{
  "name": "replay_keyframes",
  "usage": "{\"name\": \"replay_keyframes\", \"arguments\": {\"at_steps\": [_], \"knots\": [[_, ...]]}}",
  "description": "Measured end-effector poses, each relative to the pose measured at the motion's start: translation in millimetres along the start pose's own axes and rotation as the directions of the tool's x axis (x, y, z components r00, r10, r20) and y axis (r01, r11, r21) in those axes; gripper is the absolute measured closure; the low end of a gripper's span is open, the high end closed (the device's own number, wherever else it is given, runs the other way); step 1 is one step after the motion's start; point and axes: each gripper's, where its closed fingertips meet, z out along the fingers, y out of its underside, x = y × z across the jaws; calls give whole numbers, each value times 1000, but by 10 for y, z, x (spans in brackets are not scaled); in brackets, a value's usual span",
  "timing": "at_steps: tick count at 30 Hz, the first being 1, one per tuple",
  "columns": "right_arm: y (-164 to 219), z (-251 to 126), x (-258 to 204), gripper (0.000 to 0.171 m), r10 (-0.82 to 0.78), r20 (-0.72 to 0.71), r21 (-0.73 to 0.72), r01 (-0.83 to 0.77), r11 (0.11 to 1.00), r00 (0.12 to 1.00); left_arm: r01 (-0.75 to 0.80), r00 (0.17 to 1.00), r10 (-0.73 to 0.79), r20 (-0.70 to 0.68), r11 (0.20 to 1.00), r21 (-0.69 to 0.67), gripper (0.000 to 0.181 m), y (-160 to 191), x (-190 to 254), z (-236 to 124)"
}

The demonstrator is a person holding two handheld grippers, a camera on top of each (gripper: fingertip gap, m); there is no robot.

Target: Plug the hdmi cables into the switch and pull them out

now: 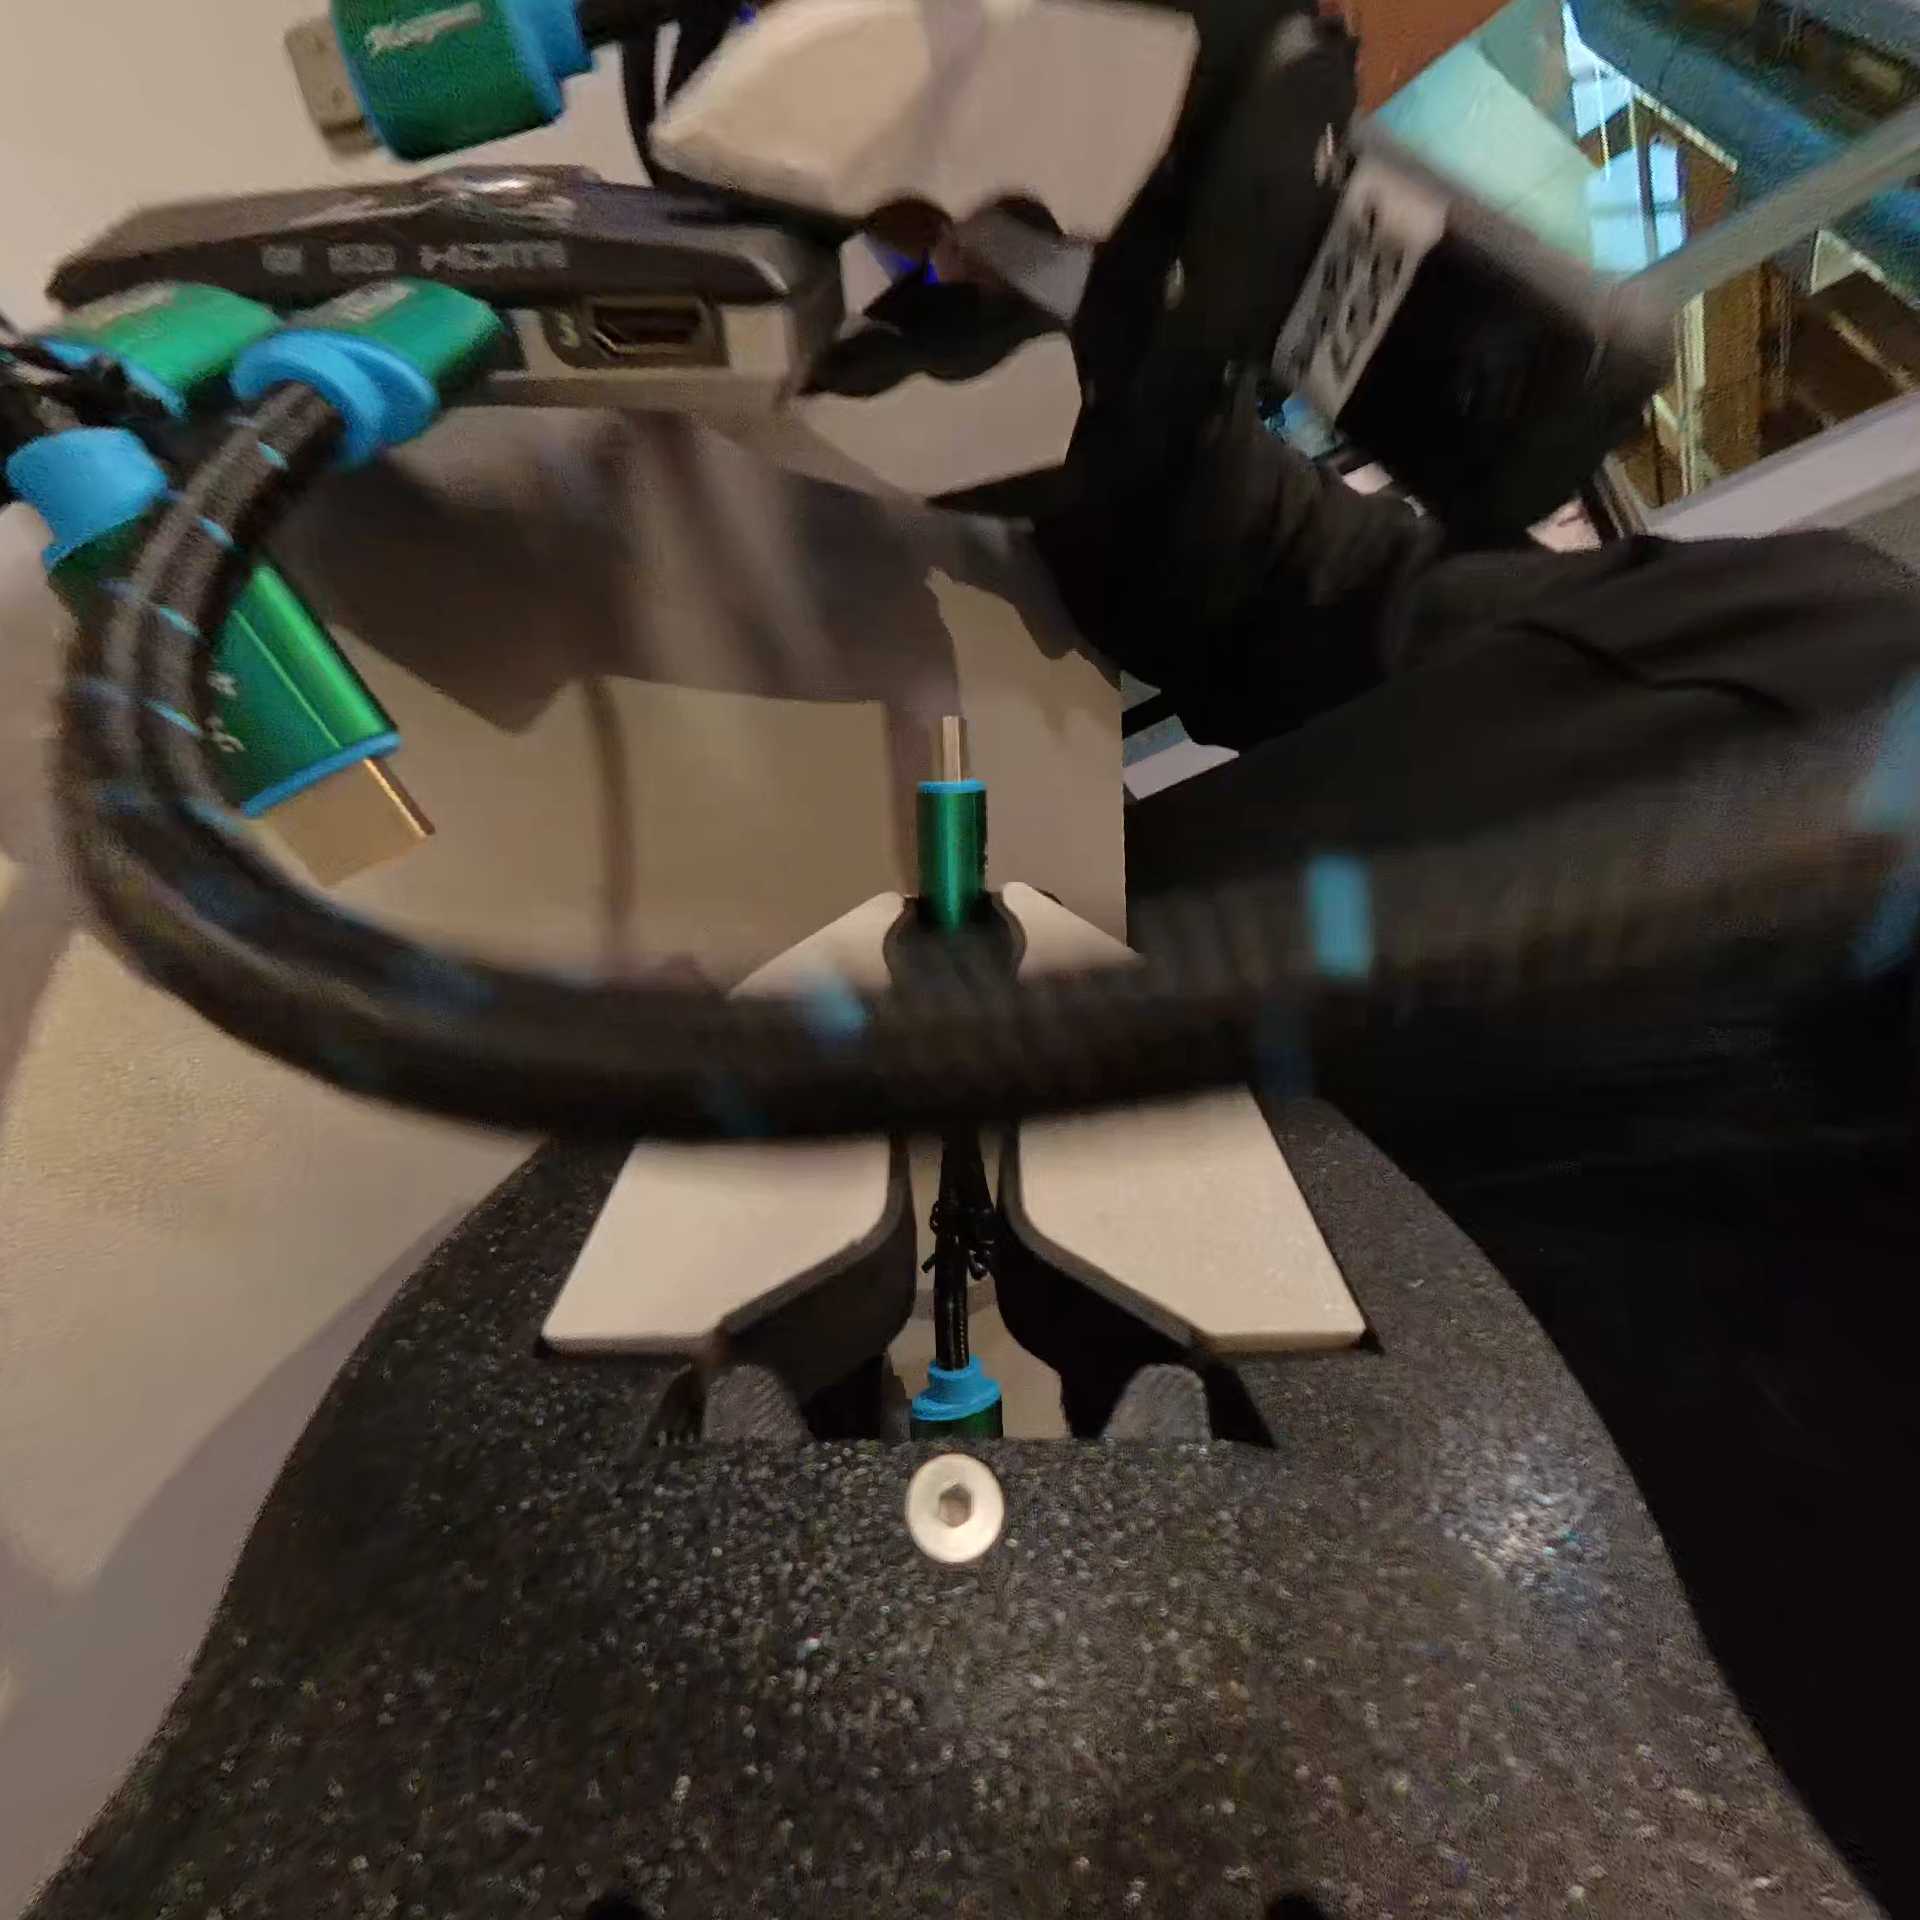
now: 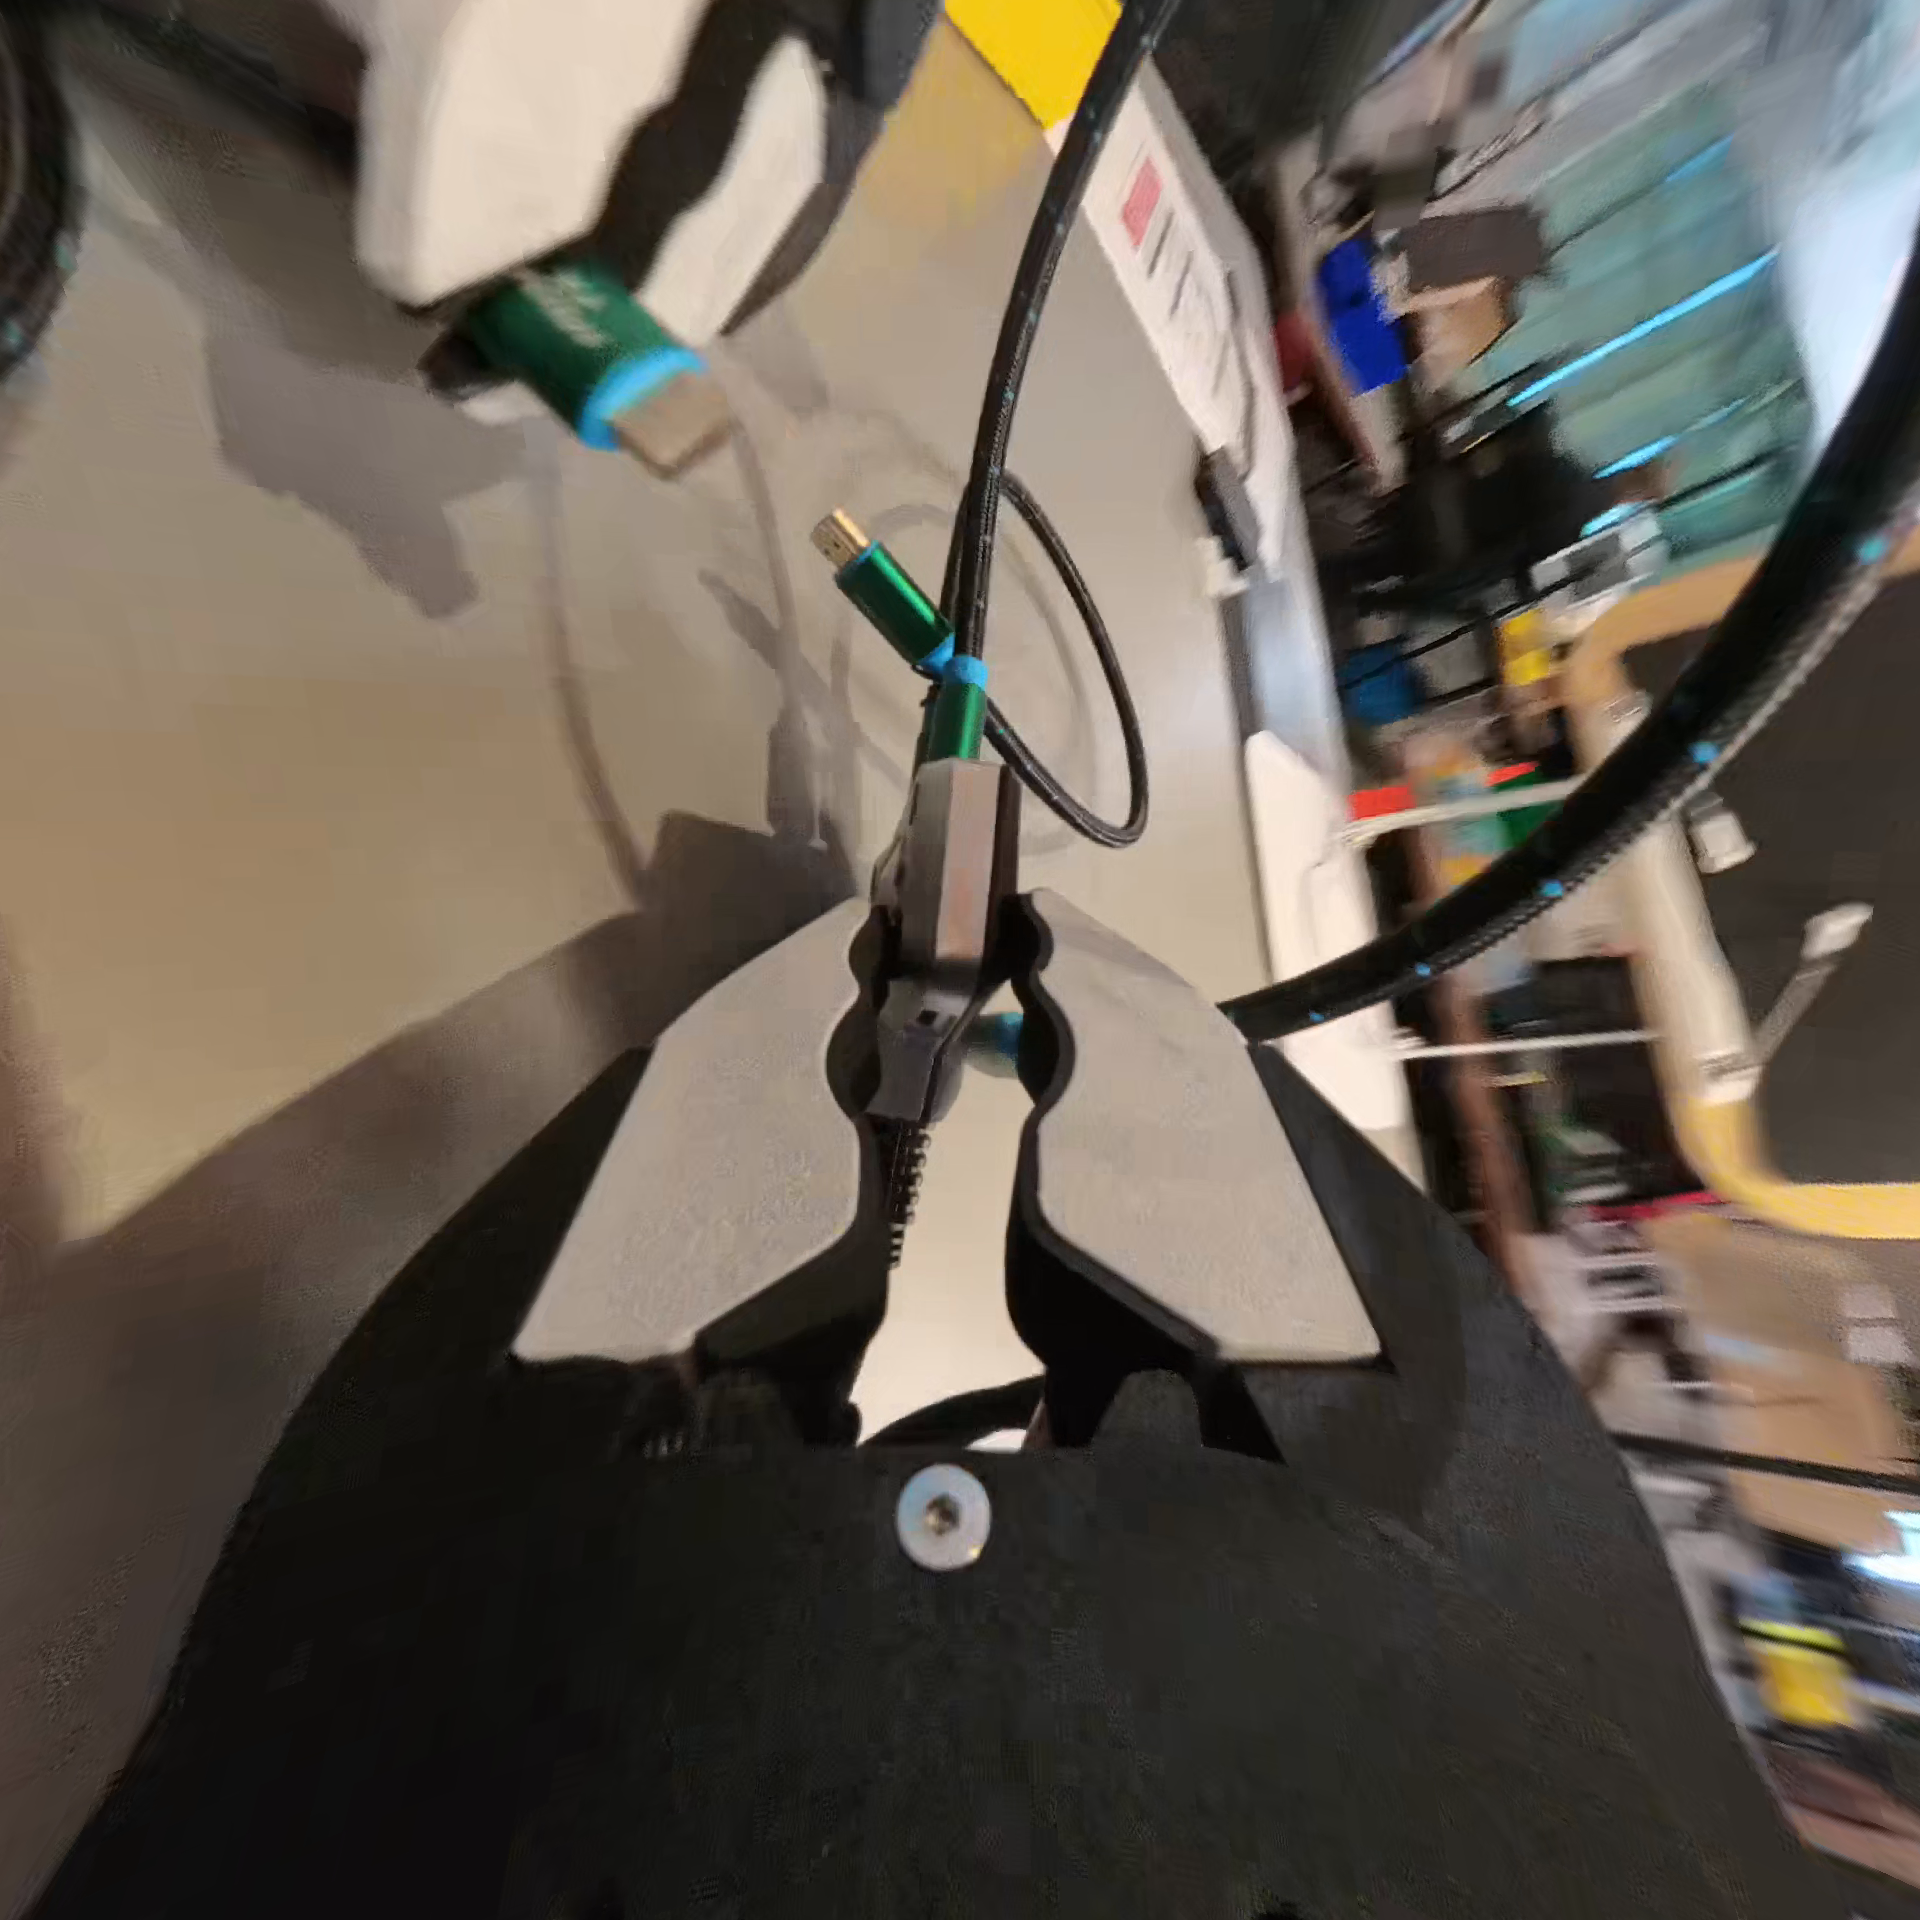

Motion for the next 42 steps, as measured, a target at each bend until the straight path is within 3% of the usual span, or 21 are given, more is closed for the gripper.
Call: {"name": "replay_keyframes", "arguments": {"at_steps": [2,5,10,13,23,27,33,37,42], "knots": [[-2,-44,94,148,200,126,-5,-201,980,972,-48,999,48,7,999,-9,170,-10,75,-45],[36,-101,208,149,445,309,-37,-457,889,840,-104,994,104,33,995,-9,170,-49,127,-113],[229,-16,238,150,588,372,-40,-621,783,718,-144,988,143,50,989,21,170,-122,124,-179],[262,-11,247,149,622,371,-12,-666,746,690,-159,987,157,44,987,30,170,-132,113,-173],[303,-152,371,142,613,254,39,-642,766,748,-199,979,198,53,980,25,170,-191,69,-126],[285,-360,444,143,520,129,123,-534,837,845,-183,982,180,60,982,38,170,-231,72,-151],[-196,-606,339,145,159,-128,298,-115,948,979,-84,995,87,-41,994,71,170,-309,211,-92],[-507,-449,100,136,-88,-207,267,143,953,974,-65,989,66,-130,998,18,170,-285,327,70],[-732,-378,-101,132,-327,-297,217,397,892,897,-58,986,52,-156,998,-31,170,-267,365,193]]}}
